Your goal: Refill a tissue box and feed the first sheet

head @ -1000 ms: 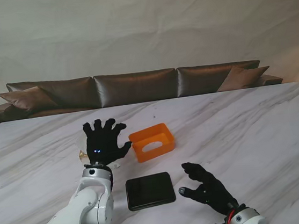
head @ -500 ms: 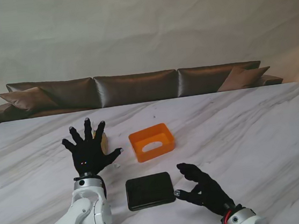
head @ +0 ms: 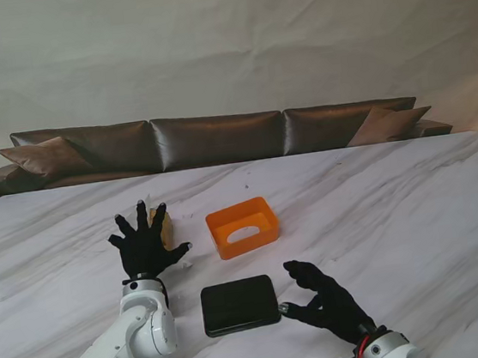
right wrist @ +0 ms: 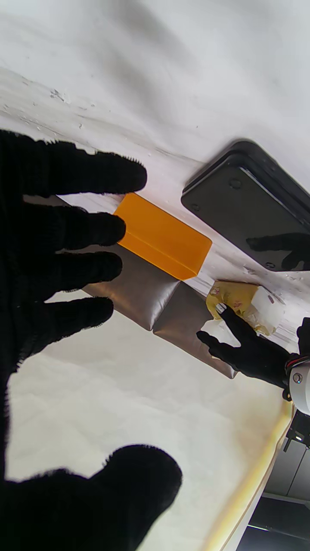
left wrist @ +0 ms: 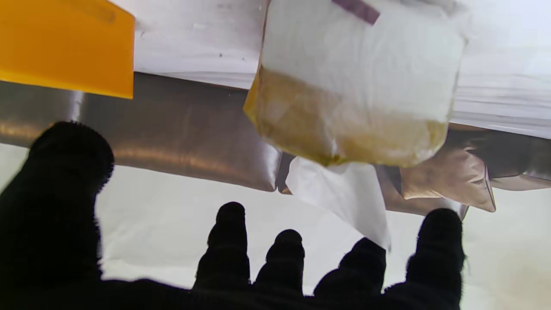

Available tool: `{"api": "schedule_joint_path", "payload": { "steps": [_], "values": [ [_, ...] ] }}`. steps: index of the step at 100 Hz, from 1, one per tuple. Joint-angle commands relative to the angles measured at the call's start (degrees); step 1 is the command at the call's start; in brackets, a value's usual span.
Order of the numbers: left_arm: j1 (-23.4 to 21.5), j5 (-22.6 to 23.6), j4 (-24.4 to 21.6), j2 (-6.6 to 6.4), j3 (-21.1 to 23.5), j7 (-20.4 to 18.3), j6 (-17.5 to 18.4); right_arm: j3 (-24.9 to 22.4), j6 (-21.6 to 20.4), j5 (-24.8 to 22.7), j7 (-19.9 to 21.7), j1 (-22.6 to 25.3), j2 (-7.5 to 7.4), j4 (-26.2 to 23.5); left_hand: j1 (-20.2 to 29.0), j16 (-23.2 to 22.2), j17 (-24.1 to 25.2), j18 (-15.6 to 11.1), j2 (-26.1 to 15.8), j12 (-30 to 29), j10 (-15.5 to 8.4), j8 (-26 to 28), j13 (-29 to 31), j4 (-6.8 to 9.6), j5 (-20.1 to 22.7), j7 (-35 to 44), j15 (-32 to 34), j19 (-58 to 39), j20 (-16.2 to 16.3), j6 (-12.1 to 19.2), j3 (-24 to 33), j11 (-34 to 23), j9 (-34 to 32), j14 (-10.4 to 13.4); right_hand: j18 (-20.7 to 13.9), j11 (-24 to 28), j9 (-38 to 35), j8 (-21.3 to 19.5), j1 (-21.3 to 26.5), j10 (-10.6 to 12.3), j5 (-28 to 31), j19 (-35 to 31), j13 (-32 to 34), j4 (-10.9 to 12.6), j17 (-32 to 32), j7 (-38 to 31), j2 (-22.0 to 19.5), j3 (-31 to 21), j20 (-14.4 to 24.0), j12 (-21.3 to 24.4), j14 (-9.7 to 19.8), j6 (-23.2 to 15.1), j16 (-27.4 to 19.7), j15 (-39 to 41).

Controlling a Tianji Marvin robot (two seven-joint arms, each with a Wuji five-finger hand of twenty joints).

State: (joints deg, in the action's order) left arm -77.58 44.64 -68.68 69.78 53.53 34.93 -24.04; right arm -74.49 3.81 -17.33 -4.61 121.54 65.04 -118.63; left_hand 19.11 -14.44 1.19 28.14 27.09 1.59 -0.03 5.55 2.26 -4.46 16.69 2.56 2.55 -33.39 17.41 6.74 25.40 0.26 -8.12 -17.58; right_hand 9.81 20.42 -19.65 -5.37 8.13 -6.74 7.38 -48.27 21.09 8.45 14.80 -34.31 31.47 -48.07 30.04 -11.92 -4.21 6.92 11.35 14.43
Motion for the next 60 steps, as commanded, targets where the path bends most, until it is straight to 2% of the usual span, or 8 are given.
{"api": "schedule_joint_path", "payload": {
  "steps": [1,14,32,37,47,60],
  "values": [
    [0.4,-0.4,0.4,0.29,-0.1,-1.4,0.2,-0.1,0.4,-0.1,0.7,0.2,0.1,0.0,-1.3,-2.7,-2.1,3.1,2.0,2.2,1.3,-1.0,-0.1,-0.75,0.7,-1.3,3.3,-4.7,2.3,1.9,2.6,-0.8,1.0,-1.6,-0.8,-0.8,-1.1,-0.4,-0.3,2.3,0.2,-0.5,-0.3,-1.1,-0.2,0.3,1.0,0.0,-0.6,-0.4,1.0,-2.6,0.7,0.5],
    [1.5,-1.6,2.8,0.46,-0.9,-2.0,0.8,0.0,0.6,-0.1,0.5,0.2,0.15,0.0,-1.5,-5.4,-6.3,3.9,4.6,6.5,1.3,-1.0,2.4,-0.87,2.4,-0.2,14.4,-13.8,7.0,3.6,5.9,-7.0,-1.7,-3.4,-0.8,-0.7,-1.2,-0.5,-0.3,2.3,0.4,-0.4,-0.3,-1.2,-0.2,0.3,0.8,0.0,-0.5,-0.4,1.0,-2.7,0.7,0.5],
    [2.5,-3.0,5.6,0.64,-2.0,-2.5,1.9,0.3,1.0,0.0,0.6,-0.3,0.15,0.3,-0.9,-6.2,-9.5,3.4,6.0,9.2,1.4,-0.6,5.7,-0.78,4.4,1.1,18.2,-18.4,9.5,4.0,8.6,-11.5,-3.0,-3.8,-0.8,-0.7,-1.3,-0.5,-0.3,2.4,0.4,-0.4,-0.3,-1.2,-0.2,0.4,0.8,0.1,-0.5,-0.4,1.1,-2.7,0.7,0.4],
    [2.8,-3.2,6.3,0.59,-2.3,-2.9,2.2,0.4,1.1,0.0,0.7,-0.3,0.14,0.2,-0.6,-6.9,-11.4,1.9,6.6,10.0,1.4,-0.2,6.9,-0.52,4.9,1.9,19.4,-22.0,11.4,4.1,10.1,-12.5,-3.3,-3.6,-0.8,-0.7,-1.3,-0.6,-0.2,2.5,0.5,-0.4,-0.3,-1.1,-0.2,0.4,0.6,0.1,-0.5,-0.4,1.1,-2.7,0.7,0.4],
    [3.1,-3.6,7.3,0.45,-2.8,-3.8,2.9,0.5,1.2,0.0,0.6,-0.3,0.15,0.2,0.9,-9.9,-15.3,-2.9,8.4,12.0,0.5,2.0,8.9,0.94,5.7,5.6,22.6,-30.9,16.3,4.5,15.5,-15.9,-3.9,-3.0,-0.9,-0.6,-1.4,-0.6,-0.3,2.5,0.5,-0.4,-0.2,-1.1,-0.2,0.3,0.5,0.2,-0.5,-0.5,1.0,-2.8,0.8,0.5],
    [3.7,-3.8,9.2,0.53,-3.7,-3.5,3.2,0.6,1.2,0.1,0.5,-0.4,0.19,0.2,3.3,-16.4,-19.6,-9.6,10.5,16.7,-0.9,6.1,10.6,3.49,5.2,13.0,28.6,-39.7,20.3,5.1,23.2,-22.0,-4.4,-2.5,-0.8,-0.5,-1.7,-0.7,-0.2,2.5,0.7,-0.4,-0.1,-1.1,-0.2,0.3,0.4,0.2,-0.4,-0.5,1.1,-2.9,0.8,0.5]
  ]
}}
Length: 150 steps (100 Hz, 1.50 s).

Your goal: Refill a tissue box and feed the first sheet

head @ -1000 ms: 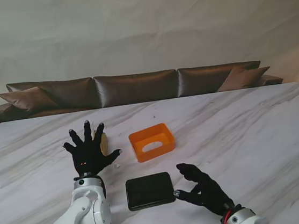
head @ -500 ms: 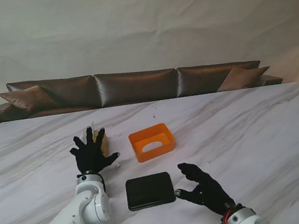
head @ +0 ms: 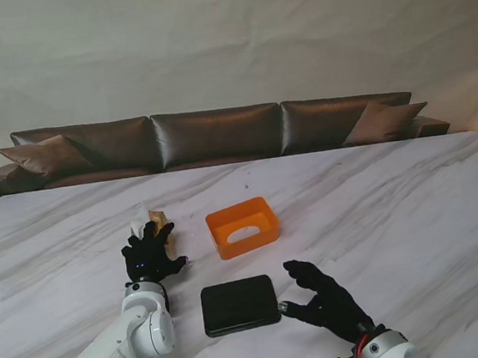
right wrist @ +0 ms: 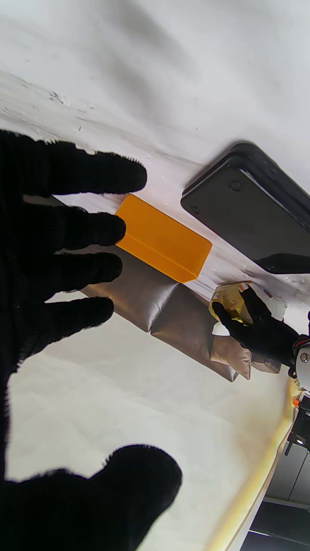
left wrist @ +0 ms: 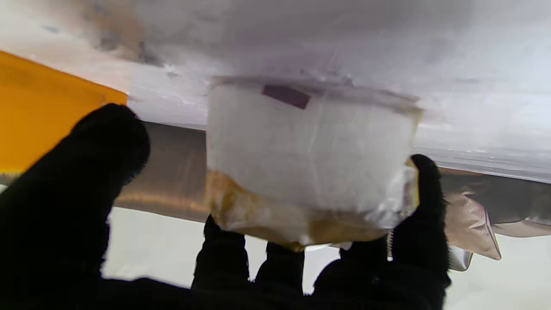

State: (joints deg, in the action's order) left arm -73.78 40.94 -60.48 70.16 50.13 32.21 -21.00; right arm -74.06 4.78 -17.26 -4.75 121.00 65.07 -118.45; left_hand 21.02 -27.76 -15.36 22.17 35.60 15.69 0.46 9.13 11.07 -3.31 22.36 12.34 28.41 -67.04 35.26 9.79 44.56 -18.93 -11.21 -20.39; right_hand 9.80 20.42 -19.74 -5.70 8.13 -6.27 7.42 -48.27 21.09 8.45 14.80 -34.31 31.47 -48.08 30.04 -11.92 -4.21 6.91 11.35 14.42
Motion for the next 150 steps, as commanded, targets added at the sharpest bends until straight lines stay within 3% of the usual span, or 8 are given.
{"api": "schedule_joint_path", "payload": {
  "steps": [1,31,35,39,43,50,84,150],
  "values": [
    [-0.1,-0.1,1.1,0.13,-0.4,-0.9,0.1,0.2,0.3,0.0,0.6,0.2,0.16,0.1,1.6,-3.5,-3.3,-4.1,2.1,3.0,-1.4,2.8,1.9,2.5,-0.6,3.7,3.2,-6.5,2.6,2.2,4.5,-3.1,-1.3,0.3,-0.8,-0.5,-1.5,-0.3,-0.2,2.1,0.7,-0.4,-0.1,-1.1,-0.2,0.3,0.4,0.2,-0.4,-0.5,1.2,-2.9,0.8,0.5],
    [1.8,-2.4,8.5,2.53,-1.8,6.7,-0.4,0.2,0.4,0.2,0.7,0.2,0.15,-0.2,15.0,-21.1,-18.8,-26.4,-2.6,23.4,-3.9,25.9,9.1,20.34,-10.1,38.0,24.8,-26.0,2.1,7.1,18.4,-27.0,0.6,8.9,-0.8,-0.4,-2.1,-0.5,0.0,2.1,1.0,-0.5,0.0,-1.1,-0.2,0.3,0.0,0.5,-0.4,-0.6,1.2,-3.0,0.8,0.5],
    [2.3,-3.0,10.5,3.31,-1.9,9.5,-0.1,0.1,0.4,0.1,0.7,0.3,0.15,-0.4,19.0,-23.3,-22.2,-29.6,-2.7,25.8,-4.5,31.2,11.8,18.6,-9.3,44.2,28.0,-28.8,0.2,7.1,19.9,-32.1,1.1,10.3,-0.8,-0.4,-2.2,-0.5,0.0,2.0,1.0,-0.5,0.0,-1.1,-0.2,0.3,0.0,0.5,-0.4,-0.6,1.1,-3.0,0.8,0.5],
    [2.9,-3.4,12.1,3.97,-1.9,12.0,0.2,-0.1,0.3,0.1,0.7,0.4,0.15,-0.6,25.1,-26.3,-25.6,-32.8,4.6,29.6,-5.1,36.0,15.8,6.57,-7.2,48.8,29.2,-32.0,-4.4,6.8,25.3,-33.9,-1.0,10.3,-0.8,-0.4,-2.2,-0.5,0.0,2.2,1.1,-0.5,0.1,-1.1,-0.1,0.3,-0.2,0.5,-0.4,-0.6,1.2,-3.0,0.8,0.5],
    [3.3,-3.7,13.6,4.52,-1.9,14.4,0.6,-0.2,0.3,0.0,0.7,0.6,0.14,-0.8,31.4,-26.7,-28.8,-35.3,9.9,31.4,-5.4,38.6,19.5,-0.24,-4.4,52.3,29.5,-34.5,-9.1,6.4,27.6,-35.0,-3.8,9.7,-0.8,-0.4,-2.4,-0.5,0.1,2.1,1.1,-0.5,0.1,-1.1,-0.1,0.3,-0.2,0.5,-0.4,-0.6,1.2,-3.0,0.8,0.5],
    [4.3,-4.3,16.6,5.6,-1.7,19.2,1.9,-0.4,0.2,-0.3,0.6,1.0,0.13,-1.2,38.0,-24.1,-35.8,-38.2,10.0,30.6,-6.5,39.6,24.9,-3.31,1.5,54.2,28.7,-36.6,-9.0,5.5,27.7,-35.3,-10.0,9.3,-0.8,-0.3,-2.6,-0.6,0.1,2.2,1.2,-0.5,0.3,-1.1,-0.1,0.3,-0.3,0.6,-0.4,-0.6,1.2,-3.1,0.8,0.6],
    [3.8,-2.5,17.0,5.52,1.1,27.2,5.6,-1.3,-0.2,-1.4,0.8,2.9,-0.02,-3.1,43.7,-21.6,-47.4,-43.5,13.2,21.6,-12.0,39.2,42.2,-3.56,21.7,55.8,27.1,-43.9,-11.2,7.7,33.9,-38.4,-39.2,7.7,-0.7,-0.3,-3.2,-0.6,0.1,2.3,1.5,-0.5,0.4,-1.0,-0.1,0.5,-0.4,0.8,-0.4,-0.6,1.2,-3.2,0.7,0.5],
    [-11.8,2.5,-16.4,2.44,14.5,22.5,8.1,-2.0,-1.8,-5.8,-1.2,5.1,0.02,-7.1,44.6,-27.3,-48.0,-45.1,13.1,26.6,-10.2,44.0,49.3,-6.23,25.7,59.5,32.6,-46.7,-7.6,6.9,37.6,-40.0,-43.9,6.6,-0.6,0.1,-4.5,-1.0,0.7,2.4,2.9,-0.8,1.5,-0.9,0.5,0.3,0.7,0.8,-0.4,-0.9,0.5,-4.2,0.9,0.9]
  ]
}}
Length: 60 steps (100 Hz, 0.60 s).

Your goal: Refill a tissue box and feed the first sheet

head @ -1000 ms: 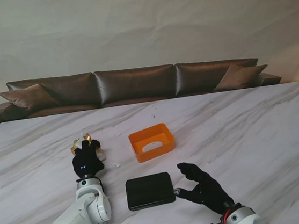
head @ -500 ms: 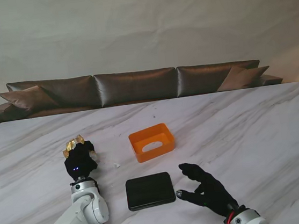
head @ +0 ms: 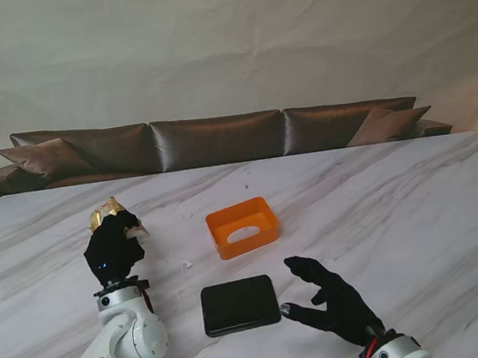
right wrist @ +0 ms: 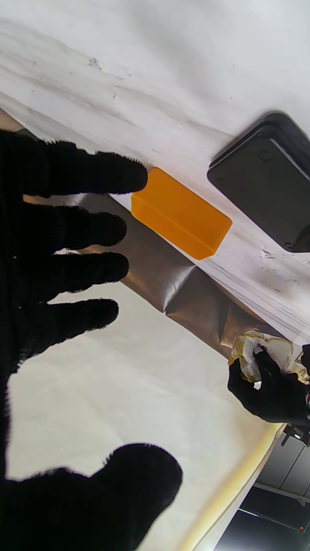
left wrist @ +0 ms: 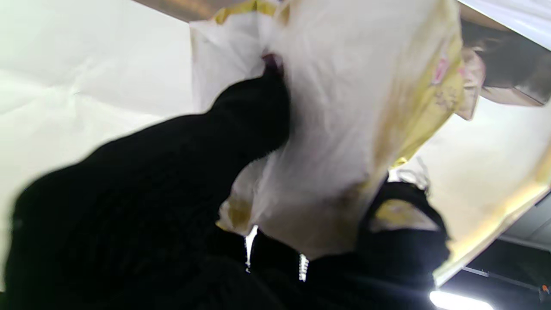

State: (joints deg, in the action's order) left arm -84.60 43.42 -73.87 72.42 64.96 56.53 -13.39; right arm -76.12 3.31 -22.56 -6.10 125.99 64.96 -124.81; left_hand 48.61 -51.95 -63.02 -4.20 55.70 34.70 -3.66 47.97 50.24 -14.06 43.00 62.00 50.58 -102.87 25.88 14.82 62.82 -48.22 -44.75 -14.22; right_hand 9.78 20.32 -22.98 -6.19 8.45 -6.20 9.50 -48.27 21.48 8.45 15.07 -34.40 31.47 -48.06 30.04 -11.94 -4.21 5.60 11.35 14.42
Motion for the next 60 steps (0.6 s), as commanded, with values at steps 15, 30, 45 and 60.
{"api": "schedule_joint_path", "payload": {
  "steps": [15,30,45,60],
  "values": [
    [-4.0,-0.2,-11.6,-0.46,-0.8,-7.4,0.8,0.3,-0.8,-2.3,-0.8,-0.6,0.19,-1.1,16.9,-3.4,-0.3,-19.0,-7.1,7.9,-5.6,5.4,10.3,4.56,5.0,9.7,10.5,-10.4,1.7,1.7,19.4,-10.5,-10.4,0.3,-0.8,0.7,-0.8,-0.8,2.2,2.7,1.6,-1.6,2.4,-1.0,1.0,0.2,4.5,0.2,-0.2,-1.2,-0.1,-5.3,1.4,1.9],
    [-6.3,-2.5,-18.4,-0.56,-1.6,-11.7,2.0,0.3,-0.7,-4.8,-0.7,-1.6,0.03,-1.2,16.9,-3.7,-0.3,-19.2,-7.5,8.2,-5.2,5.7,10.1,4.56,4.8,9.5,10.6,-10.4,1.7,1.2,19.2,-10.3,-10.2,-0.1,-1.7,1.7,0.2,-1.2,5.3,3.2,1.0,-2.7,3.6,-1.6,1.5,0.2,9.1,-0.1,0.0,-1.7,-0.3,-7.5,2.0,2.8],
    [-7.3,-5.8,-22.2,-0.29,-2.8,-14.0,4.5,0.7,-0.2,-5.6,-0.7,-2.9,-0.01,-0.9,16.9,-4.0,-0.2,-19.3,-7.6,8.5,-4.8,6.0,10.1,4.48,4.8,9.4,10.7,-10.1,1.6,0.8,19.2,-10.2,-10.1,-0.5,-2.0,2.8,1.0,-1.7,8.4,3.3,1.0,-3.5,4.3,-2.5,1.6,-0.1,9.2,1.8,0.2,-2.1,-0.4,-8.5,2.9,3.1],
    [-7.8,-11.9,-24.7,0.05,-3.6,-17.6,9.1,1.9,0.8,-5.0,-1.3,-4.6,0.18,0.3,17.0,-4.3,-0.3,-19.6,-7.6,8.9,-4.4,6.4,10.2,4.41,4.7,9.5,11.0,-10.3,1.5,0.4,19.3,-10.3,-10.2,-1.0,-2.2,3.0,1.6,-1.8,9.4,3.3,0.9,-3.8,4.5,-2.7,1.5,-0.2,9.1,2.6,0.2,-2.2,-0.6,-8.6,3.2,3.3]
  ]
}}
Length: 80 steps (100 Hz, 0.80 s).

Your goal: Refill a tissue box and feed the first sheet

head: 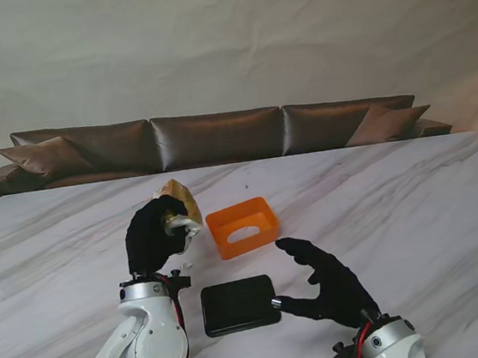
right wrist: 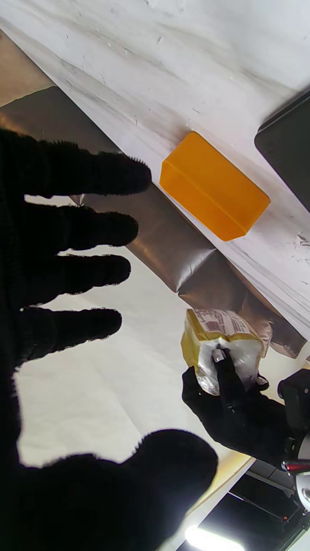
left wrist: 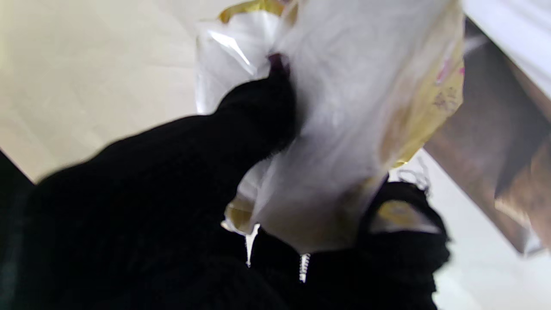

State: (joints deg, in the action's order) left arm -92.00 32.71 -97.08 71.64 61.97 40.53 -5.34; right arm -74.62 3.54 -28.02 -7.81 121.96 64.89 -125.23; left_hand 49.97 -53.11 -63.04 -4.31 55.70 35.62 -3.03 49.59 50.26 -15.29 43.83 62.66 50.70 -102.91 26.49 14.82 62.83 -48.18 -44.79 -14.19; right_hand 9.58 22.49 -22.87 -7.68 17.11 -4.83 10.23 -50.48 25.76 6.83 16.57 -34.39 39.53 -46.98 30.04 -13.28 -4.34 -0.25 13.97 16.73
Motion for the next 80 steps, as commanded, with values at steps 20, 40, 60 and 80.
{"api": "schedule_joint_path", "payload": {
  "steps": [20,40,60,80],
  "values": [
    [-1.0,-10.0,-3.4,-0.54,1.0,-13.0,9.0,0.8,1.3,2.9,0.3,-2.1,0.51,2.4,15.6,-3.5,-0.2,-19.1,-8.6,8.4,-4.6,5.3,9.5,5.29,3.8,8.6,10.8,-10.6,0.7,-0.2,18.7,-10.0,-9.7,-1.5,-2.3,1.1,3.1,-0.3,0.2,2.1,-1.5,-1.8,0.0,-0.9,-0.1,0.1,0.6,2.0,0.3,-0.9,-0.6,-0.9,1.1,1.1],
    [-0.5,-18.8,-2.6,-1.78,2.5,-21.8,14.6,1.0,2.8,4.7,0.1,-3.8,0.81,4.4,15.8,-3.9,-0.2,-19.0,-9.3,8.7,-4.5,5.7,9.0,5.74,3.3,8.2,10.7,-10.3,0.3,-0.3,17.7,-9.8,-9.4,-1.6,-2.7,2.3,5.4,-0.4,-0.4,2.1,-4.2,-1.8,-0.7,0.0,-0.7,-0.7,0.4,1.8,0.5,-1.3,-1.3,2.1,2.1,1.8],
    [0.0,-26.8,-1.4,-2.7,2.9,-28.8,19.2,2.3,5.2,5.2,-1.0,-6.6,1.22,7.1,15.7,-4.4,-0.1,-18.5,-9.4,8.9,-4.3,6.0,9.2,5.88,3.3,8.0,10.9,-10.3,-0.1,-0.7,17.8,-9.7,-9.4,-1.9,-2.7,2.9,6.2,-0.2,0.5,2.0,-5.2,-1.9,-0.6,-0.1,-0.8,-1.0,0.6,2.2,0.6,-1.4,-1.3,1.1,2.6,2.1],
    [0.8,-34.0,-0.6,-3.34,2.3,-34.1,22.4,4.4,7.4,5.9,-2.6,-10.7,1.83,10.3,15.6,-4.5,-0.1,-18.4,-9.6,9.1,-3.9,6.2,9.4,5.91,3.4,7.9,10.9,-10.4,-0.3,-1.1,17.9,-9.6,-9.6,-2.0,-2.8,3.4,6.5,0.0,0.6,2.0,-5.3,-2.3,0.1,-0.2,-0.6,-1.2,0.4,2.5,0.8,-1.6,-1.3,0.6,3.1,2.9]
  ]
}}
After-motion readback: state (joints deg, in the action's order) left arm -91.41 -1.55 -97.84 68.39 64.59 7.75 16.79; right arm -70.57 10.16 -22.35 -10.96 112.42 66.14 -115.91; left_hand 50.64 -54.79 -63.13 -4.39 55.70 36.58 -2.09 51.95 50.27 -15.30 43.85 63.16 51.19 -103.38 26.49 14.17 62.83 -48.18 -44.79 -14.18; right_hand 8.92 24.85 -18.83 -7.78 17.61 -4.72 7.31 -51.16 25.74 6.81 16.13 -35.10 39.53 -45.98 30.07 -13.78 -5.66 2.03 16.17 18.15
